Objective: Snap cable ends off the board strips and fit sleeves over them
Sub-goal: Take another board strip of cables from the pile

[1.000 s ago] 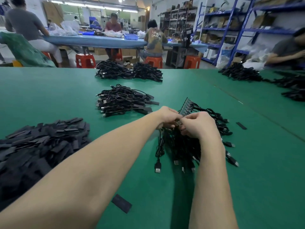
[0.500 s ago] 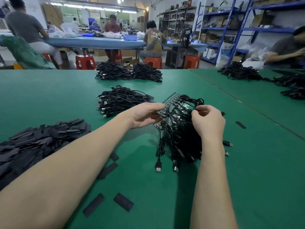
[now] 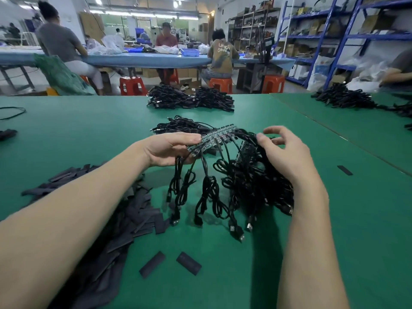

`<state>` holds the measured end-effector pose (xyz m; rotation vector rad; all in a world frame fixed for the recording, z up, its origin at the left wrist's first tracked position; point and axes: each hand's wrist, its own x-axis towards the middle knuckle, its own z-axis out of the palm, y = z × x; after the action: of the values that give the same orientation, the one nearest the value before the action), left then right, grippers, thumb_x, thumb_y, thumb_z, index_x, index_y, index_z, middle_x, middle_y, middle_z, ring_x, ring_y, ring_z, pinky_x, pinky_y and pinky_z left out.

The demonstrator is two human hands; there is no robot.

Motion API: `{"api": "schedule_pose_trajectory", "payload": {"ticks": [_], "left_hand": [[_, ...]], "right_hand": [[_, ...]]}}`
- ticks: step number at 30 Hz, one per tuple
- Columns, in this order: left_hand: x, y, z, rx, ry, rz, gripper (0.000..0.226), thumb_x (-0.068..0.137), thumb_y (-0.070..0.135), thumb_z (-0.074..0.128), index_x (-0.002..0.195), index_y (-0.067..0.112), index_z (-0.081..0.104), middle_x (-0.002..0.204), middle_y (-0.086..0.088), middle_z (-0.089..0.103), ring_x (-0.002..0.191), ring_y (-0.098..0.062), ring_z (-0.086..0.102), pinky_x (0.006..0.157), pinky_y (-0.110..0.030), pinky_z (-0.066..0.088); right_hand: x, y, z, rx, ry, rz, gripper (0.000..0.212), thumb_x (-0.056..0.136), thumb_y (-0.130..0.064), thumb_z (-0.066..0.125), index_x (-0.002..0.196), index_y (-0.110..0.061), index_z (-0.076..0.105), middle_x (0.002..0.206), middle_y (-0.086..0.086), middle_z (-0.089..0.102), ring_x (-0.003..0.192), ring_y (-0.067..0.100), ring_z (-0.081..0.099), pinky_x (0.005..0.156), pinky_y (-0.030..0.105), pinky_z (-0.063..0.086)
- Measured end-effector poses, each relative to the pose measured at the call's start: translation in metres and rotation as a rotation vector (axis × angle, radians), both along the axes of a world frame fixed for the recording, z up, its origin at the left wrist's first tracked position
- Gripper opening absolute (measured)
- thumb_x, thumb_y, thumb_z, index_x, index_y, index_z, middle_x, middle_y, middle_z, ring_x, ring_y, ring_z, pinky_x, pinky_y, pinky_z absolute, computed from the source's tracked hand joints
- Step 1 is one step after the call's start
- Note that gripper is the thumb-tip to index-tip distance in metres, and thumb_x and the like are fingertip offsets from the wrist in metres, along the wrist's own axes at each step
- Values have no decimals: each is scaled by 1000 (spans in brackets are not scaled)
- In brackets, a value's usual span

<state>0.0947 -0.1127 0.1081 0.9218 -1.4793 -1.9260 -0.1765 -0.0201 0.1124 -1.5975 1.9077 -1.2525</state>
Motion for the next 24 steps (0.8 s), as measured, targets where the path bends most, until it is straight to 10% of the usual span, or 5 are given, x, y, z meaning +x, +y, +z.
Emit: {"api": "schedule_pose_trajectory", "payload": {"ticks": [7,10,14,19,24], "left_hand": [[13,4,0,85,-359,-267,67,80,25,72,143,23,49,133,1,60,124,-19,57,97,-42,55],[-18,11,13,-62,-546,-238,62,74,64,73,126,34,60,132,-3,50,127,-10,52,125,-49,9],[-64,15,19,-344,-696,-215,80,81,75,56,147,31,46,159,5,37,147,-19,32,123,-40,12],[-77,14,20,-429,-657,-223,46,94,60,55,105,19,72,102,8,77,80,-8,72,105,-33,44],[-69,9,18,-379,-670,-172,63,81,61,65,131,24,57,149,11,41,141,-10,32,115,-33,15]], "right_hand": [[11,0,-1,210,141,58,36,96,-52,50,81,-27,71,77,-4,68,82,17,64,68,26,45],[15,-2,0,226,207,-19,35,89,-52,62,75,-23,75,73,-1,71,75,16,64,59,24,42],[19,-3,2,147,198,-127,25,83,-53,68,71,-31,71,71,-15,67,73,4,60,55,22,37],[22,-6,0,118,190,-139,28,85,-56,63,99,-33,70,115,1,65,113,27,58,91,40,52],[22,-10,-1,141,70,-203,23,77,-43,71,93,-29,64,98,-6,65,77,10,55,67,31,40]]}}
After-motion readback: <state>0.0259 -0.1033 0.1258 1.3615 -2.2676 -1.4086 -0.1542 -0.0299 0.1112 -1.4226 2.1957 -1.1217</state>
